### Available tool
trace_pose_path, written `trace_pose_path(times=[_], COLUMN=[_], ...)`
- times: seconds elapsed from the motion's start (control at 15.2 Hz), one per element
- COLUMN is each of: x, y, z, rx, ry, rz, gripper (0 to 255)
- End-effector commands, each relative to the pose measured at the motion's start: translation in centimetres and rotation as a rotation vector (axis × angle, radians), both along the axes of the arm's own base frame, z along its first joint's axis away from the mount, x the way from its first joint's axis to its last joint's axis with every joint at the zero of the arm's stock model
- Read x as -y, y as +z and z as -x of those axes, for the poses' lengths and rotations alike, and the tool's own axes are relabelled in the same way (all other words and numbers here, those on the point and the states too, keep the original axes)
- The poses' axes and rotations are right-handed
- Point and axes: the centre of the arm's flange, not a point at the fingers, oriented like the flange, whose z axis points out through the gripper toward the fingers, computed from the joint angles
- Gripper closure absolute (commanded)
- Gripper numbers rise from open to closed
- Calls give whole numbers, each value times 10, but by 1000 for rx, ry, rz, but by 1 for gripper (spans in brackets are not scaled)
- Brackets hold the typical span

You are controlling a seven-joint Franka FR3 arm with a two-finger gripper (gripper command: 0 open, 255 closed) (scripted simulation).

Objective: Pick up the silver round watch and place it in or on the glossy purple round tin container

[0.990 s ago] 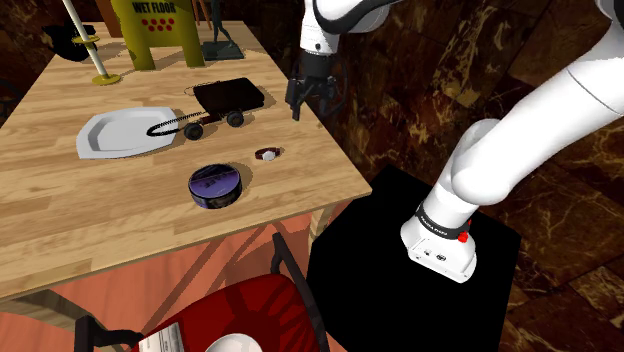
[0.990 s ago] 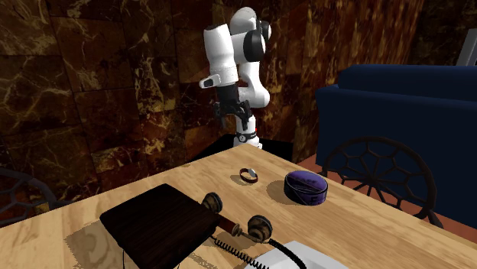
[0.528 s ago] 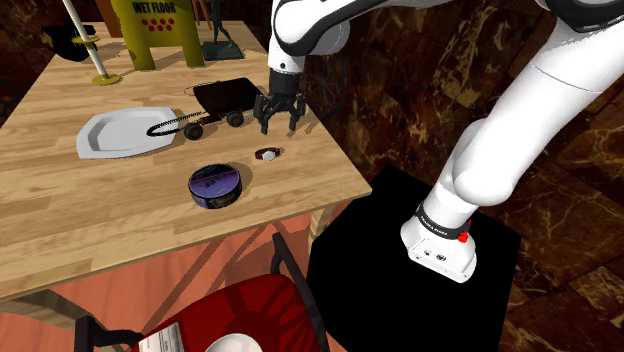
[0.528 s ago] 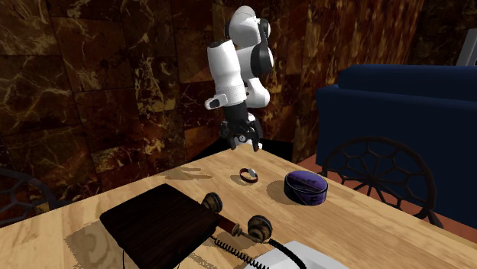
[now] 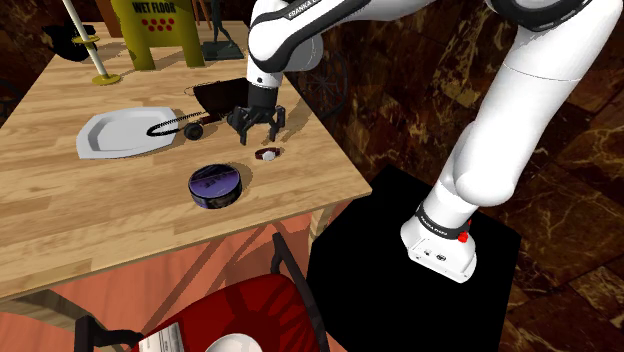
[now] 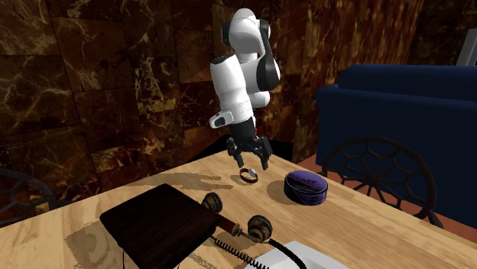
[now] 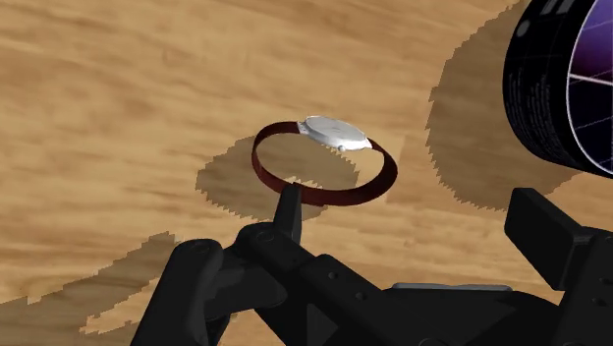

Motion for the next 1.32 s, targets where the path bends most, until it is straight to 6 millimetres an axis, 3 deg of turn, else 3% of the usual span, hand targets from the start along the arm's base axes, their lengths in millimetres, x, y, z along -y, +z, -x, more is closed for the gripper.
trace_pose_path(times=[0.0,0.2,0.73,0.79,1.25], x=[-2,-7,-7,-7,-7], y=[-10,-28,-28,-28,-28], z=[1,2,2,2,2], rx=[0,0,0,0,0], ry=[0,0,0,0,0], rz=[-1,-1,-1,-1,-1], gripper=[0,0,0,255,255])
